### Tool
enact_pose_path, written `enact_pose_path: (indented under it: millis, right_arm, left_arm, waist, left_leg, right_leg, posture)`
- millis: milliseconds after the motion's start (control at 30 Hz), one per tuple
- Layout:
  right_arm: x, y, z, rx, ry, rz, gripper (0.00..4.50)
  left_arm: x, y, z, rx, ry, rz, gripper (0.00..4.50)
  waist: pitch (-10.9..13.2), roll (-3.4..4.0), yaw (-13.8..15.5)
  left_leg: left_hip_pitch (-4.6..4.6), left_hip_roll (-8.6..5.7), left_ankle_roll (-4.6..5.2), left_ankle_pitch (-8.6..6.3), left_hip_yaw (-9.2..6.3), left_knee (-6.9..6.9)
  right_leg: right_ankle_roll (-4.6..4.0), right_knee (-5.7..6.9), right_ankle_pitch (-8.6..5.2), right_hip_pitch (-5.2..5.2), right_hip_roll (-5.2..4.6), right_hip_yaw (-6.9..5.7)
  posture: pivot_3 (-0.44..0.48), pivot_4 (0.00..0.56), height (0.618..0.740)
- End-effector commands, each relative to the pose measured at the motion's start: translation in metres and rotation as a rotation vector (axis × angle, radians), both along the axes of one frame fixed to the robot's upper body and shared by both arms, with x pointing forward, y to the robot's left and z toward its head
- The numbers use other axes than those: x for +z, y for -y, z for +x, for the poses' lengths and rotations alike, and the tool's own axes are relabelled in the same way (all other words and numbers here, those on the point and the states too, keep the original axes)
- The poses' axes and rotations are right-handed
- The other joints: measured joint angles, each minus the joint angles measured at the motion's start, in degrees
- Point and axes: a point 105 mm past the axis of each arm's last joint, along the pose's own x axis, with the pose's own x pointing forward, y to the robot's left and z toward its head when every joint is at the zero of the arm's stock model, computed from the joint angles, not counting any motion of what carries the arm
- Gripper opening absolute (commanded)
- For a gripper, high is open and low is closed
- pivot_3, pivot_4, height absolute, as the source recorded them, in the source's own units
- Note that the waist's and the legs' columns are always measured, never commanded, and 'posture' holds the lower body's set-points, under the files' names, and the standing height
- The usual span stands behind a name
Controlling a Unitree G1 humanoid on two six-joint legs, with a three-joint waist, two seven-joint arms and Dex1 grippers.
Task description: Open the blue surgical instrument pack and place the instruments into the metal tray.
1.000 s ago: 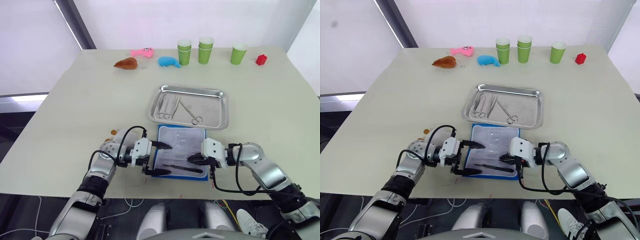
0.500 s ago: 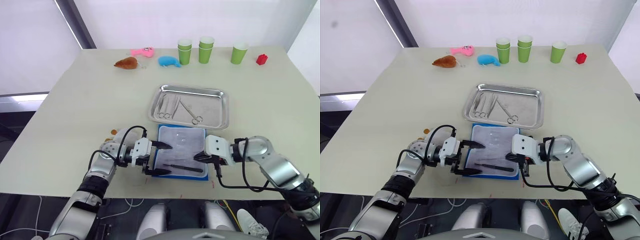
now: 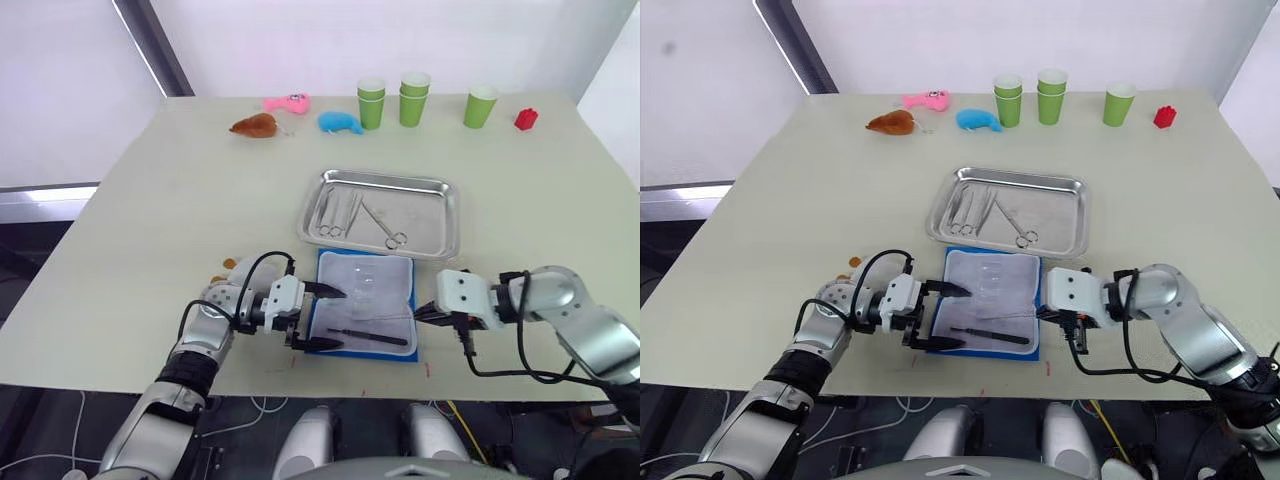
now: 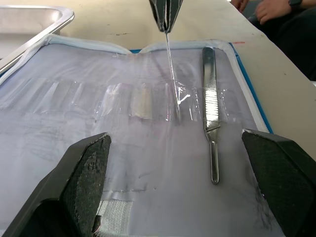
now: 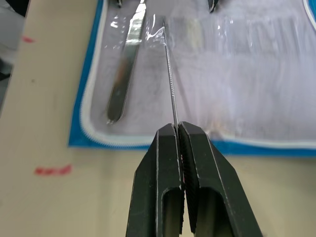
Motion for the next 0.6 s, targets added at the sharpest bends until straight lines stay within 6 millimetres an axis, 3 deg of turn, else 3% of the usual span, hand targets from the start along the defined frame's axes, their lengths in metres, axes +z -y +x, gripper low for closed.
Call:
enact_pose_path:
  millis: [33,367,600]
  right_arm:
    - [0.018,0.014,-0.001,0.009,0.072,0.008,0.04]
    - [0.036,0.046,-0.007,-0.04,0.066,0.048,0.04]
    - [0.054,0.038,0.019,-0.234,0.091,0.27,0.04]
  left_arm:
    - [-0.054,-0.018,-0.028,0.025,-0.217,0.172,4.5]
    - [-0.055,-0.018,-0.03,0.019,-0.22,0.172,4.5]
    - [-0.055,-0.017,-0.03,0.018,-0.221,0.172,4.5]
  waist:
    - [0.02,-0.03,0.08]
    - [0.02,-0.03,0.0]
    - [0.04,-0.05,-0.01]
  left_leg:
    - [0.0,0.0,0.0,0.0,-0.01,0.0]
    - [0.0,0.0,0.0,0.0,0.04,0.0]
    - [0.02,0.01,0.0,0.0,0.06,0.0]
  right_leg:
    - [0.0,0.0,0.0,0.01,-0.01,-0.02]
    - [0.01,-0.03,0.0,0.01,-0.02,0.02]
    - [0.0,-0.03,0.0,0.03,-0.01,0.07]
  posture:
    - [0.0,0.15,0.739]
    - [0.0,0.15,0.739]
    - [0.0,0.15,0.739]
